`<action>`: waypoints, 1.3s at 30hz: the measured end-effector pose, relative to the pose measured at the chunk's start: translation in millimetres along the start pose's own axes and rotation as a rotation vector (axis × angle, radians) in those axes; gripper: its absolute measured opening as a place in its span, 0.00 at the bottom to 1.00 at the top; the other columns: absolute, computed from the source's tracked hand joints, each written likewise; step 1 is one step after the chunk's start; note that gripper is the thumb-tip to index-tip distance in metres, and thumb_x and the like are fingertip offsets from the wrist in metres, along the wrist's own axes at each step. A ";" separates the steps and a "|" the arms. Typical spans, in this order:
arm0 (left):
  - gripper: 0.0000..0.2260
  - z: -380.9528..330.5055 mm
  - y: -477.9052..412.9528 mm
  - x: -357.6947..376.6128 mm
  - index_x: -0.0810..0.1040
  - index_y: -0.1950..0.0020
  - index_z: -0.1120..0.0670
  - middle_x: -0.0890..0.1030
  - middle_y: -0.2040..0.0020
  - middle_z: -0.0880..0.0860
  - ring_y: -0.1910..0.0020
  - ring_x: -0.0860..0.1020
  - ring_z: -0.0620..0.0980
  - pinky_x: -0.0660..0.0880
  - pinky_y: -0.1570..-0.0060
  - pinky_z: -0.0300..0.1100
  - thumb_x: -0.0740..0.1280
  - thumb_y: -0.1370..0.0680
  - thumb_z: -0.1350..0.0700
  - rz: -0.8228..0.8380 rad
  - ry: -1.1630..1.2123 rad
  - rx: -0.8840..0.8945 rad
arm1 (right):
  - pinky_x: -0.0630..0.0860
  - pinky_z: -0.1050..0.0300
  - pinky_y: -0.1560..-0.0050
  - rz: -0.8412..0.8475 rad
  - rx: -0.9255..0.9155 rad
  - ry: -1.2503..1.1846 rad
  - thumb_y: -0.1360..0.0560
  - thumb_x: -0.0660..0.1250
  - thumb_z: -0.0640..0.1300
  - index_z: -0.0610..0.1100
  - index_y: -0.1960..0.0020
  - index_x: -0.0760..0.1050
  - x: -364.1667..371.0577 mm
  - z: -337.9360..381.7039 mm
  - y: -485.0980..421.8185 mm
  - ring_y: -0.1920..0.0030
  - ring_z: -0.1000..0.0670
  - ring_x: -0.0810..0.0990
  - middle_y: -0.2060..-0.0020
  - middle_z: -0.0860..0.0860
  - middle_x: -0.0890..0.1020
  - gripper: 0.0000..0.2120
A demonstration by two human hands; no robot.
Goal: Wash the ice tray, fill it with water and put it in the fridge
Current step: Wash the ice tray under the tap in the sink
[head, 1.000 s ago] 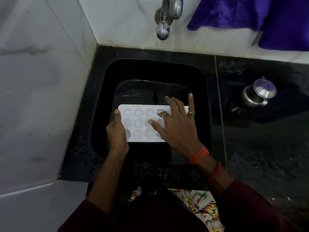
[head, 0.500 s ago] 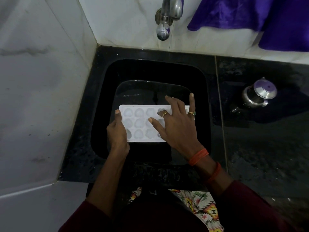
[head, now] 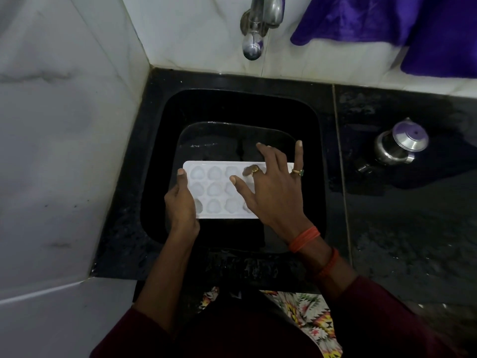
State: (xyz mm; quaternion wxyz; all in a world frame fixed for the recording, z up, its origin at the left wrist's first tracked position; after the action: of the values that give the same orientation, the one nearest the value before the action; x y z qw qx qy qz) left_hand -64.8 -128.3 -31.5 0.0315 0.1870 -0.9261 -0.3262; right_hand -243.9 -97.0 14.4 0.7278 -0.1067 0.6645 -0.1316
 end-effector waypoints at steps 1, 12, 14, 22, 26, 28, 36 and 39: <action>0.16 -0.4 -0.2 -0.7 0.81 0.55 0.48 0.85 0.55 0.49 0.56 0.85 0.52 0.82 0.54 0.49 0.62 0.18 0.39 -0.003 0.001 0.004 | 0.43 0.32 0.21 -0.005 0.001 0.003 0.19 0.56 0.66 0.48 0.51 0.85 0.4 0.1 0.3 0.30 0.44 0.74 0.32 0.44 0.77 0.27; 0.15 -3.3 0.0 -2.9 0.80 0.54 0.49 0.85 0.56 0.49 0.58 0.84 0.49 0.81 0.59 0.45 0.62 0.18 0.41 0.011 0.023 0.029 | 0.37 0.34 0.21 0.042 -0.011 0.034 0.19 0.57 0.67 0.50 0.46 0.84 3.2 -1.9 1.1 0.28 0.43 0.72 0.29 0.42 0.74 0.25; 0.15 -4.3 0.4 -2.6 0.80 0.54 0.49 0.85 0.57 0.48 0.59 0.84 0.49 0.81 0.60 0.44 0.62 0.17 0.41 0.018 0.028 0.030 | 0.39 0.34 0.21 0.060 -0.021 0.043 0.19 0.57 0.67 0.51 0.46 0.84 4.7 -3.0 1.2 0.28 0.42 0.72 0.29 0.42 0.74 0.25; 0.16 -2.6 0.2 -3.0 0.81 0.55 0.48 0.85 0.56 0.49 0.55 0.85 0.52 0.83 0.51 0.52 0.62 0.18 0.40 0.011 0.008 0.014 | 0.42 0.32 0.21 0.062 -0.026 0.097 0.20 0.56 0.68 0.52 0.49 0.86 -0.5 -10.7 -1.2 0.29 0.41 0.73 0.31 0.41 0.76 0.26; 0.15 -3.3 1.5 -0.8 0.81 0.55 0.48 0.85 0.56 0.49 0.54 0.85 0.53 0.83 0.50 0.53 0.63 0.18 0.40 0.014 0.002 0.014 | 0.46 0.29 0.22 0.123 -0.058 0.128 0.21 0.56 0.69 0.51 0.48 0.85 2.1 -14.3 -0.4 0.30 0.39 0.73 0.31 0.40 0.76 0.27; 0.16 -2.3 1.5 -1.0 0.81 0.56 0.47 0.85 0.56 0.48 0.54 0.85 0.54 0.83 0.49 0.54 0.63 0.19 0.39 0.008 -0.008 0.013 | 0.47 0.28 0.23 0.151 -0.063 0.136 0.22 0.56 0.70 0.51 0.47 0.85 3.5 -14.7 0.9 0.30 0.38 0.73 0.31 0.39 0.76 0.28; 0.17 3.5 1.7 -4.8 0.82 0.57 0.47 0.87 0.58 0.48 0.54 0.85 0.54 0.82 0.47 0.59 0.64 0.21 0.36 -0.003 -0.028 -0.014 | 0.41 0.32 0.21 0.096 -0.066 0.095 0.22 0.58 0.70 0.52 0.49 0.86 -3.9 -12.2 2.9 0.31 0.42 0.74 0.33 0.42 0.78 0.26; 0.18 4.7 1.6 -5.8 0.83 0.57 0.47 0.87 0.58 0.48 0.54 0.85 0.54 0.82 0.47 0.59 0.64 0.21 0.35 -0.008 -0.031 -0.019 | 0.42 0.32 0.21 0.049 -0.063 0.022 0.21 0.59 0.68 0.51 0.46 0.84 -9.0 -5.4 3.5 0.31 0.44 0.75 0.32 0.44 0.77 0.24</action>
State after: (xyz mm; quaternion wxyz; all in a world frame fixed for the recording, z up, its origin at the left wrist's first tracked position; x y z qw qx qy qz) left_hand -60.7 -122.3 -33.8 0.0174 0.1854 -0.9225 -0.3380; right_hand -249.9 -90.6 21.2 0.7199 -0.1119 0.6786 -0.0938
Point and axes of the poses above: each hand's wrist, its own y-axis away from the middle knuckle, its own x-axis out of the palm, z = x × y, the point moved 3 cm from there along -y, towards the middle knuckle
